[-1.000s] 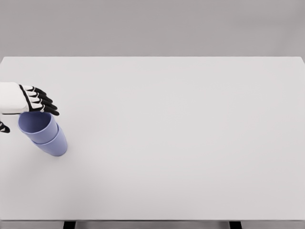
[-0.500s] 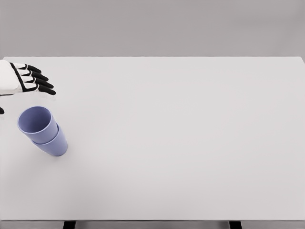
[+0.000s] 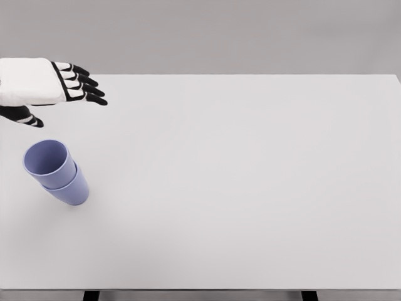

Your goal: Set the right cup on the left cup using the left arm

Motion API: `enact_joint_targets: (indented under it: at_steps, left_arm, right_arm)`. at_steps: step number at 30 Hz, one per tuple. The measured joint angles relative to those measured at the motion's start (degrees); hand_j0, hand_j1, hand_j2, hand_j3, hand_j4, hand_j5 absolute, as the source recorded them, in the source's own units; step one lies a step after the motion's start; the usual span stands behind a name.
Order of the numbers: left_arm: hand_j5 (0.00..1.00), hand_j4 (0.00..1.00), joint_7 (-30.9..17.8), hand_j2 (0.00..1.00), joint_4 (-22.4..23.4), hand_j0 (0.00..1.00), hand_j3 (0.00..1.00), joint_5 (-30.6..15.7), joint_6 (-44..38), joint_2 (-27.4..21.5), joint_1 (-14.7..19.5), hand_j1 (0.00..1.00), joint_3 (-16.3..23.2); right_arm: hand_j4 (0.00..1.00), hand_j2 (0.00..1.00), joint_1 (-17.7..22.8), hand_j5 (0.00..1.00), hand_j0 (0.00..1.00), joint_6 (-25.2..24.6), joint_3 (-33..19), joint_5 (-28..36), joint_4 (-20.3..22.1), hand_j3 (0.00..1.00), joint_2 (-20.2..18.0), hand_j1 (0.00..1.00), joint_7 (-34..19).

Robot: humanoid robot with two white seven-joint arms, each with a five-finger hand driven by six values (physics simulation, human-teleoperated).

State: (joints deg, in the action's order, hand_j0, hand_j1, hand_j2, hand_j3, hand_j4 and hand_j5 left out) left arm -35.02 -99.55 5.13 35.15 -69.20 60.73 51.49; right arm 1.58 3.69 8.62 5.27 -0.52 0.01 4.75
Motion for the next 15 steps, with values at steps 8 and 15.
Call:
enact_joint_targets:
  at_steps: [8, 15]
  left_arm:
    - [1.00, 1.00, 0.0, 1.00, 0.1, 1.00, 1.00, 1.5, 0.0, 2.3, -0.3, 1.00, -0.1]
    - [1.00, 1.00, 0.0, 1.00, -1.0, 1.00, 1.00, 1.7, 0.0, 4.4, -0.5, 1.00, 0.1]
  right_arm:
    - [1.00, 1.00, 0.0, 1.00, 1.00, 0.0, 0.0, 0.0, 0.0, 1.00, 0.0, 1.00, 0.0]
    - [1.00, 1.00, 0.0, 1.00, 1.00, 0.0, 0.0, 0.0, 0.0, 1.00, 0.0, 1.00, 0.0]
